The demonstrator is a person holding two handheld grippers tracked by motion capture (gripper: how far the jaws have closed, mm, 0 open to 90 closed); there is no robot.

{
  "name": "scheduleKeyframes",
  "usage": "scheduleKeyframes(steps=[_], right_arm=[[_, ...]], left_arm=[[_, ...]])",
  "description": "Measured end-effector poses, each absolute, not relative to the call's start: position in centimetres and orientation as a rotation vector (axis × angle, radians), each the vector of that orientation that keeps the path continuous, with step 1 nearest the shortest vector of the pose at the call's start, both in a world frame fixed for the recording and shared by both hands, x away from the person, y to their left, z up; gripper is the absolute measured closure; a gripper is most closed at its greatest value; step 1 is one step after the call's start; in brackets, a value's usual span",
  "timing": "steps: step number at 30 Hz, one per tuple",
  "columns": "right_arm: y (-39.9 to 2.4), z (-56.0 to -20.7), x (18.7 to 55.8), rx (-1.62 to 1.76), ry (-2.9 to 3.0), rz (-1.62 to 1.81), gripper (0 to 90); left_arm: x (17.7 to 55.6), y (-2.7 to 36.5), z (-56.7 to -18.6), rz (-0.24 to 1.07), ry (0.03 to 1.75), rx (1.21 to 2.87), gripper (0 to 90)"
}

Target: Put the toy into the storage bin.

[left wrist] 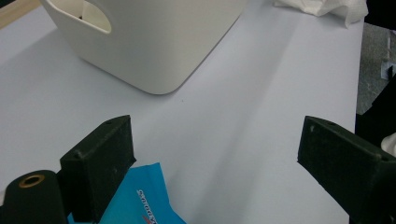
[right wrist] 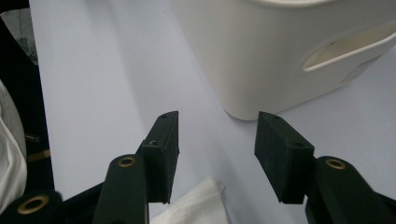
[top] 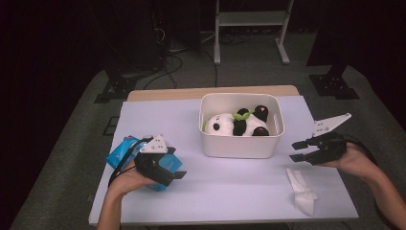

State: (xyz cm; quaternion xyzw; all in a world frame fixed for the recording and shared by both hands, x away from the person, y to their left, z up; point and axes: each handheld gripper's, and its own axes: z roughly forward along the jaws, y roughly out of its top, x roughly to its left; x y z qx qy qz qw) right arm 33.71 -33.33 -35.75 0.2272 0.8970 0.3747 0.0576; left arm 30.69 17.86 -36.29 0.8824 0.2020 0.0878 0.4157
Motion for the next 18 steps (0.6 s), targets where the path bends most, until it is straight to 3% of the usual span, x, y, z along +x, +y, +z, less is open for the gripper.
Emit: scheduleKeyframes(steps=[18], right_arm=[[-34.2,-38.3,32.3,0.750,2.696,1.155,45.2]], left_arm=[[30.7,17.8,-36.5,0.217,0.507,2.221,9.5]])
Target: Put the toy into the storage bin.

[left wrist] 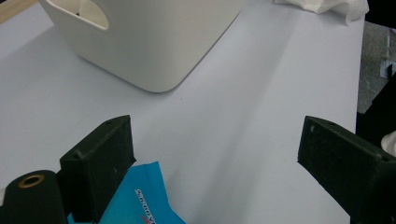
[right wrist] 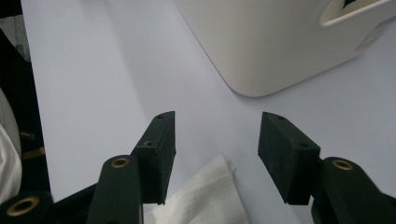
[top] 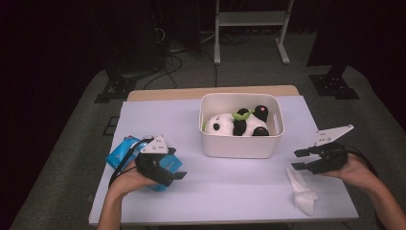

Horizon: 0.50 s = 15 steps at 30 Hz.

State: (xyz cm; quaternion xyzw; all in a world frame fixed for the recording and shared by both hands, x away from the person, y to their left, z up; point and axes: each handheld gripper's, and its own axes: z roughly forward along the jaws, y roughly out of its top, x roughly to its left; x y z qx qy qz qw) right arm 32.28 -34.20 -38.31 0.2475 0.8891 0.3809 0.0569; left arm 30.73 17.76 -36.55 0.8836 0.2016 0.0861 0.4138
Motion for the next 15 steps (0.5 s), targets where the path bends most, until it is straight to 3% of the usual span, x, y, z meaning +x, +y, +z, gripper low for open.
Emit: scheduleKeyframes(steps=[15], right_arm=[[-35.3,-40.6,30.0,0.817,2.656,1.217,42.0]], left_arm=[[30.7,17.7,-36.6,0.215,0.508,2.222,9.5]])
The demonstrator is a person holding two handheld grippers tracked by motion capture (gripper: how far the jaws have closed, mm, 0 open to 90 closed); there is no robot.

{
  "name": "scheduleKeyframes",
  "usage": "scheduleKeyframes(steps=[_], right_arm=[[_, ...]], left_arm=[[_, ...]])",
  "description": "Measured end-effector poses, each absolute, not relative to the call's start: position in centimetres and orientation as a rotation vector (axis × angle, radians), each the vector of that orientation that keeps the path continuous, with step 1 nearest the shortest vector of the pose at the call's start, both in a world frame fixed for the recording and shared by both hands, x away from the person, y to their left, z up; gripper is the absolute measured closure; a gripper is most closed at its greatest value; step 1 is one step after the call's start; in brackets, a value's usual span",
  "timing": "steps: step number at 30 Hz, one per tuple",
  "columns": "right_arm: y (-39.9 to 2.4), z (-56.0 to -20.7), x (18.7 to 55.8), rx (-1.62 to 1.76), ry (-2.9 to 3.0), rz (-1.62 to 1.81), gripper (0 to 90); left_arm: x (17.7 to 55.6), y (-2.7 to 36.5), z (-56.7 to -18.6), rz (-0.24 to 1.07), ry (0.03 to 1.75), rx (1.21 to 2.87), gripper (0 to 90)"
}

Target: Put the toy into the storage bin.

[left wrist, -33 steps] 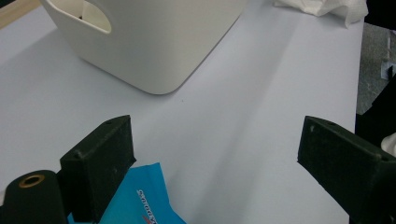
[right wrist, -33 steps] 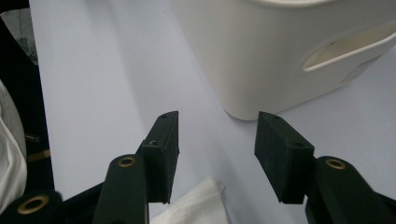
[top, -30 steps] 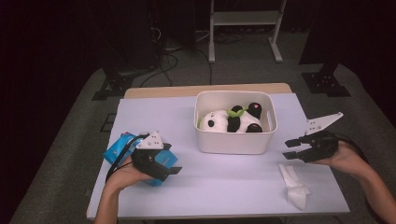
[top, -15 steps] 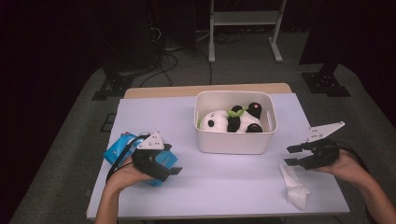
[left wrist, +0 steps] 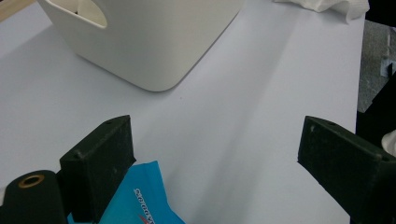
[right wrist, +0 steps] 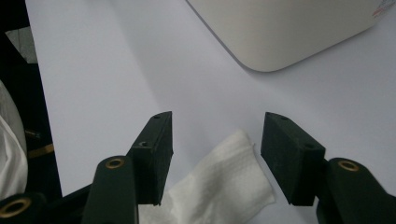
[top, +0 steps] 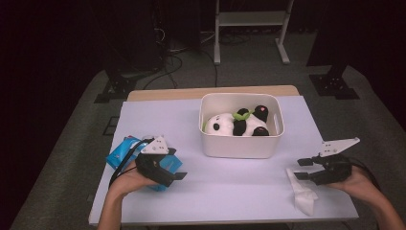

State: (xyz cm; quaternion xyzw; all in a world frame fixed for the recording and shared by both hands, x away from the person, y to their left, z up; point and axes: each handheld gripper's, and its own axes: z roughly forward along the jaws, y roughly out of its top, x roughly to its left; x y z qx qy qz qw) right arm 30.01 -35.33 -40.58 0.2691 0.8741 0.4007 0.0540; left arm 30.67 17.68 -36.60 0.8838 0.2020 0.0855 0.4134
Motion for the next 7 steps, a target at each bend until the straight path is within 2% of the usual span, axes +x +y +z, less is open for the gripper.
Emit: scheduleKeyframes(steps=[7], right_arm=[[-35.54,-41.02,29.38,0.835,2.642,1.228,39.3]], left_arm=[[30.66,17.59,-36.56,0.216,0.502,2.227,9.5]])
